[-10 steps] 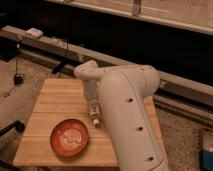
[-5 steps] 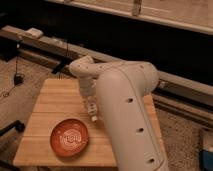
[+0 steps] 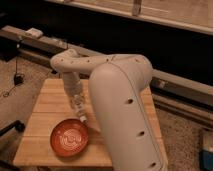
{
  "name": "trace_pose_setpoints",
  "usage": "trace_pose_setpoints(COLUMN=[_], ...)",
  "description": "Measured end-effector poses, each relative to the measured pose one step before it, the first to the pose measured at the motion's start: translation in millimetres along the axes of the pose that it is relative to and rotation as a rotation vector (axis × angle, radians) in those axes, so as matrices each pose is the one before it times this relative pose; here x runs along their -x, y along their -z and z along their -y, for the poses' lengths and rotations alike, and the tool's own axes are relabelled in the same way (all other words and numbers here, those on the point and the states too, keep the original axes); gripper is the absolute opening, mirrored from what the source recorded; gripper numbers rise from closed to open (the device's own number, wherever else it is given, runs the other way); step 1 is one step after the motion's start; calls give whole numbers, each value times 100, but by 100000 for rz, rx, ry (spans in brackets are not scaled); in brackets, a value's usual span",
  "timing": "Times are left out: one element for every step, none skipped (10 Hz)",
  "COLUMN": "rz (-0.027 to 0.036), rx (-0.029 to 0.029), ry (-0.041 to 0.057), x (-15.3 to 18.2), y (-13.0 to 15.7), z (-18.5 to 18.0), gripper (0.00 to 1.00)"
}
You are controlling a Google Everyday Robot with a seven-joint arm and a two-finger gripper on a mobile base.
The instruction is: Place the bottle in the ceramic bowl
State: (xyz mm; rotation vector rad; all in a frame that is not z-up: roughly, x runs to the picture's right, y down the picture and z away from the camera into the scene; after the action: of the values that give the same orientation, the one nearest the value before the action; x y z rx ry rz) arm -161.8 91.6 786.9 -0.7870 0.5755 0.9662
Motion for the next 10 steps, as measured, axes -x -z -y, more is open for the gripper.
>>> trace_pose_setpoints(rz=[200, 484, 610, 252, -41, -212, -58, -731, -922, -785], rx=[1187, 2276, 3659, 2917, 3108, 2726, 2108, 1149, 1639, 874], ry=[1421, 1296, 561, -129, -788, -514, -520, -47, 852, 1154], x=[-406, -515, -667, -533, -567, -323, -246, -287, -325, -164], y=[160, -75, -329, -408, -468, -565, -318, -286, -434, -352], z=[-1553, -1976, -1861, -1026, -749, -554, -283, -219, -835, -682], gripper=[0, 0, 3, 10, 22, 31, 42, 50, 62, 72])
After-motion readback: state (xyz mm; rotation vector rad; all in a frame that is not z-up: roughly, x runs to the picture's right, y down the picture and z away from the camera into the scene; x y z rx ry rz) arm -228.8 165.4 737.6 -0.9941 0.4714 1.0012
